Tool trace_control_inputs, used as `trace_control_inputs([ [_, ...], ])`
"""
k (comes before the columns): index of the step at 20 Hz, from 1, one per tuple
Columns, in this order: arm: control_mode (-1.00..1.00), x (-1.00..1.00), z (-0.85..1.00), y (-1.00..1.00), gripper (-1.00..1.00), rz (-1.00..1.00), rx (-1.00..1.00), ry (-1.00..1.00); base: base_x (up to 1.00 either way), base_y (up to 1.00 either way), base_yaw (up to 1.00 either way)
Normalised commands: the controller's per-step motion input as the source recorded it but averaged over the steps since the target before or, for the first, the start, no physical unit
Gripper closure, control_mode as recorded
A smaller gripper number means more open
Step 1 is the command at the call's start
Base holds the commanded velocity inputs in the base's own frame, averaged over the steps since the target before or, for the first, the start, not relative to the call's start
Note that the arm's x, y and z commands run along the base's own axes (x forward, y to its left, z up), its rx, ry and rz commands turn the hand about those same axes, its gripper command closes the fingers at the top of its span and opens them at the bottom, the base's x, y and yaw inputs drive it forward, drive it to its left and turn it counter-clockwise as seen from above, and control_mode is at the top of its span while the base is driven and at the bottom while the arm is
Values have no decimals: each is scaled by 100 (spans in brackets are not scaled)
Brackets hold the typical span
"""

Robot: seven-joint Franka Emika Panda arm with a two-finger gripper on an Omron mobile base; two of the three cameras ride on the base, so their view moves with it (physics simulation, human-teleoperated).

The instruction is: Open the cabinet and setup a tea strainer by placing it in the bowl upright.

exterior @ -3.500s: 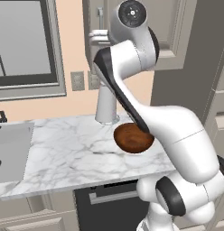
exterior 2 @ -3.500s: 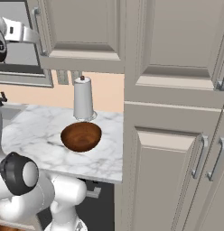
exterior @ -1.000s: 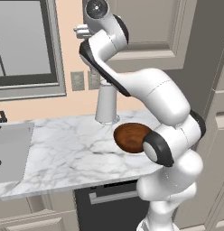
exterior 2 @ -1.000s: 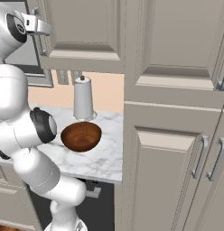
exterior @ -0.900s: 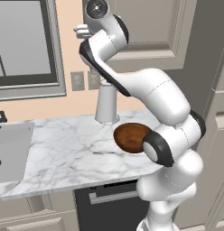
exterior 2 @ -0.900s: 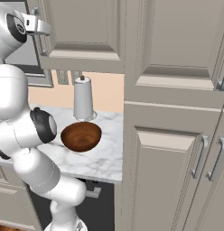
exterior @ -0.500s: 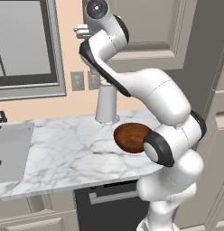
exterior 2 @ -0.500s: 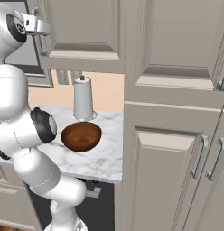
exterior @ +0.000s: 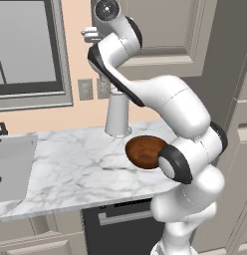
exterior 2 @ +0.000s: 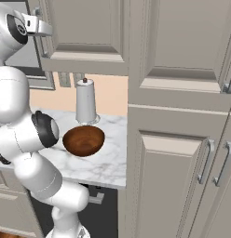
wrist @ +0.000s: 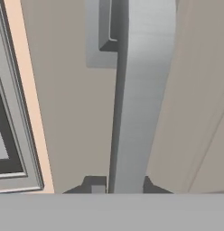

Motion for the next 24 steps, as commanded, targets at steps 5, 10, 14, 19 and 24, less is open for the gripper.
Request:
trace_control_inputs([
  [5, -100, -30, 1, -4, 100, 1, 1, -8, 0, 0, 0],
  [10, -100, -90, 4, -12, 100, 5, 3, -24, 0, 0, 0],
  [14, -100, -97, 6, -19, 100, 6, 8, -16, 0, 0, 0],
  [19, -100, -86, 16, -35, 100, 8, 16, -8, 0, 0, 0],
  [24, -100, -84, 37, -31, 100, 8, 14, 0, 0, 0, 0],
])
